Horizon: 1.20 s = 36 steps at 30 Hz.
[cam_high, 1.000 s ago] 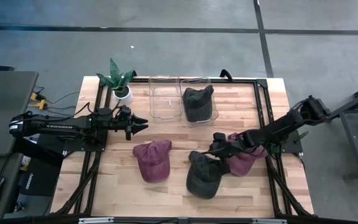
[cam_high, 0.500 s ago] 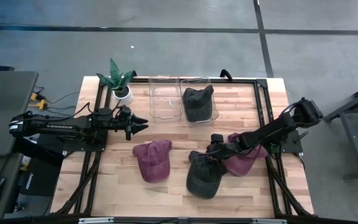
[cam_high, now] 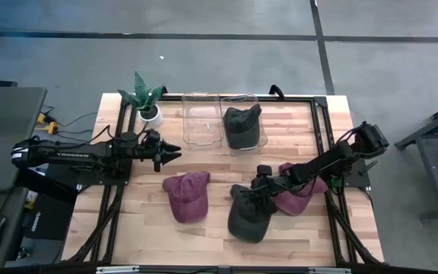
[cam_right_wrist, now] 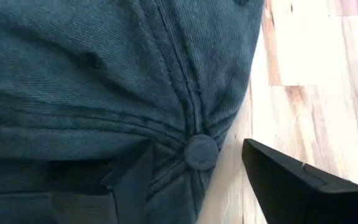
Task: Pick & Place hat
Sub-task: Put the black cap into the right transparent bin
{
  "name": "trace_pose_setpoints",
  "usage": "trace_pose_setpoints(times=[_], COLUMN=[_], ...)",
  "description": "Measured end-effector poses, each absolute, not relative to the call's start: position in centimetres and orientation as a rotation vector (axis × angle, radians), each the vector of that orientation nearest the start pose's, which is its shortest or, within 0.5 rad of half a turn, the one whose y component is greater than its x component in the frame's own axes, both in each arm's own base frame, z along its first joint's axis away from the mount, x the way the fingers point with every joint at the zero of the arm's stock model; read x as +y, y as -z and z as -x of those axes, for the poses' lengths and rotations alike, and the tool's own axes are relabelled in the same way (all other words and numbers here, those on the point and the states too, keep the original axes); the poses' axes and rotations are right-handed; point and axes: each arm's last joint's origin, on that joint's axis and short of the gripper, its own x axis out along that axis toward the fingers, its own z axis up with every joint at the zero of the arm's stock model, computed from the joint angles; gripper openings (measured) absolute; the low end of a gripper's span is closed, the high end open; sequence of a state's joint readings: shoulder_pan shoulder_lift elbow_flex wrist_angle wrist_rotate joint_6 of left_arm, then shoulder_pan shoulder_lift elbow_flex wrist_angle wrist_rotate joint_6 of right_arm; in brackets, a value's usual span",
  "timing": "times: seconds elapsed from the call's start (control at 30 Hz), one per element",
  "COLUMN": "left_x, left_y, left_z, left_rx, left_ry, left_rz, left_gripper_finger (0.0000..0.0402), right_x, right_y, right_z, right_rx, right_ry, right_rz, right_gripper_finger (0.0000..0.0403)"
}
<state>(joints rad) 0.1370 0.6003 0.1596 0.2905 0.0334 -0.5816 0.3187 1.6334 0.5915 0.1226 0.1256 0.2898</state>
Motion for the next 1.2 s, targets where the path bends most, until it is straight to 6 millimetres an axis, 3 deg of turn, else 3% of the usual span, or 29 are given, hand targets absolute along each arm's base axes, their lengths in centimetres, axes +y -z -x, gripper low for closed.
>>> trace_pose_setpoints(times=[0.17, 0.43, 0.83, 1.2], left_x=[1.9, 1.9, 1.9, 1.9], left_y=[-18.7, -18.7, -18.7, -18.7], left_z=[-14.4, -14.4, -14.4, -14.4], left_rx=[0.125, 0.125, 0.125, 0.125], left_ry=[-0.147, -0.147, -0.147, -0.147], left_rz=[0.593, 0.593, 0.593, 0.593], left_gripper_finger=[0.0172, 0.0172, 0.0172, 0.0172], right_x=[8.0, 8.0, 7.8, 7.2], right_y=[-10.8, -10.7, -11.9, -17.4], right_z=[-25.7, -25.6, -25.1, -23.4], right_rx=[0.917, 0.930, 0.904, 0.755], right_ry=[-0.026, 0.005, 0.060, 0.056], right_rz=[-0.066, -0.096, -0.171, -0.223], right_gripper_finger=[0.0177, 0.0039, 0.0036, 0.0036])
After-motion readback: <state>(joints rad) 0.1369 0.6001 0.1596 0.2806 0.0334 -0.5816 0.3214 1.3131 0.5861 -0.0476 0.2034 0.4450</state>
